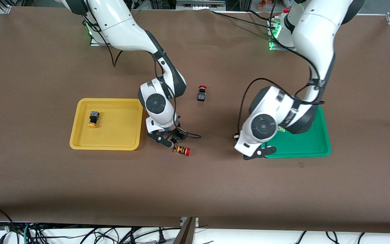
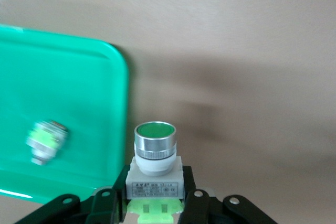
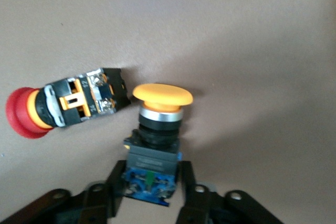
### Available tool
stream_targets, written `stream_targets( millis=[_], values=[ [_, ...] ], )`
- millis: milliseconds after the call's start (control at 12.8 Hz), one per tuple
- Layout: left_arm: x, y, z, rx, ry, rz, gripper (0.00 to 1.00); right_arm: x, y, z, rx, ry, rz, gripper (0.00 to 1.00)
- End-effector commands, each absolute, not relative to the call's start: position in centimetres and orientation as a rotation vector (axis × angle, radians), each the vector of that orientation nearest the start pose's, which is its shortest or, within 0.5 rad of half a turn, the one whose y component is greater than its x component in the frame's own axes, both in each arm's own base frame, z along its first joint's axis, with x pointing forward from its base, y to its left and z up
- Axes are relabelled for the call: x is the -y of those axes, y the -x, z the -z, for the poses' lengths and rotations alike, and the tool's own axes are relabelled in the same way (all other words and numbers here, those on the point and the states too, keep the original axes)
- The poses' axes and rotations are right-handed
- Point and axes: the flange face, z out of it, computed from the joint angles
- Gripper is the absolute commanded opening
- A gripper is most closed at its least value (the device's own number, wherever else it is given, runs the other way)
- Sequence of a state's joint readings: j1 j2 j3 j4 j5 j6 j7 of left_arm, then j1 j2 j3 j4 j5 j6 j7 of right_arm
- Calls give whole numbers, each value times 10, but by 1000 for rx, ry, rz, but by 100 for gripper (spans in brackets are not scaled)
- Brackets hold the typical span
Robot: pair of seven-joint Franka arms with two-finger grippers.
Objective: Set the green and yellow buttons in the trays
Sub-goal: 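Carry the yellow button to the yellow tray while the left gripper lowers green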
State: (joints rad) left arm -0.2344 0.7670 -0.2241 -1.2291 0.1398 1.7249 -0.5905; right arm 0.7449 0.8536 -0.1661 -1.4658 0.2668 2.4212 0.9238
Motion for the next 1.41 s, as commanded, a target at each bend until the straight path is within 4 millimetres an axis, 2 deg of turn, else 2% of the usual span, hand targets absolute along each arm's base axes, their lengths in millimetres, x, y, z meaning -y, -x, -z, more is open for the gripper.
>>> stream_targets(
  millis=[0,157,235,314,392,471,549,627,706,863,941,1020,1098,1176,1255,1333],
  values=[
    [194,-674,-285,-127,3014,-472,0,-407,-605,-205,-594,2972,24,0],
    [149,-674,-259,-248,3028,-521,1,-380,-614,-237,-500,3036,-66,0],
    [137,-667,-242,-260,3043,-502,1,-361,-618,-250,-464,3074,-115,0],
    [135,-656,-224,-271,3064,-437,3,-340,-620,-258,-414,3117,-182,0],
    [137,-646,-213,-281,3081,-381,24,-323,-619,-260,-352,3150,-250,0],
    [136,-644,-208,-269,3091,-351,99,-298,-619,-261,-318,3177,-307,0],
    [136,-646,-212,-257,3092,-346,100,-275,-610,-256,-259,3190,-380,0],
    [137,-648,-228,-225,3094,-312,100,-252,-597,-251,-205,3188,-434,0],
    [136,-651,-254,-205,3093,-266,100,-230,-585,-244,-170,3184,-475,0],
    [129,-660,-322,-180,3084,-193,100,-195,-563,-227,-110,3173,-534,0],
    [125,-663,-364,-166,3080,-142,100,-189,-556,-221,-114,3173,-550,46],
    [120,-663,-403,-161,3075,-95,100,-185,-559,-223,-125,3173,-545,99],
    [109,-661,-440,-130,3074,-39,100,-181,-570,-238,-116,3171,-505,100],
    [106,-654,-470,-119,3071,-3,100,-179,-585,-264,-62,3160,-435,100],
    [95,-644,-499,-89,3070,8,100,-166,-602,-295,-21,3155,-387,100],
    [88,-634,-514,-68,3074,-32,100,-154,-618,-330,29,3151,-378,100]
  ],
)
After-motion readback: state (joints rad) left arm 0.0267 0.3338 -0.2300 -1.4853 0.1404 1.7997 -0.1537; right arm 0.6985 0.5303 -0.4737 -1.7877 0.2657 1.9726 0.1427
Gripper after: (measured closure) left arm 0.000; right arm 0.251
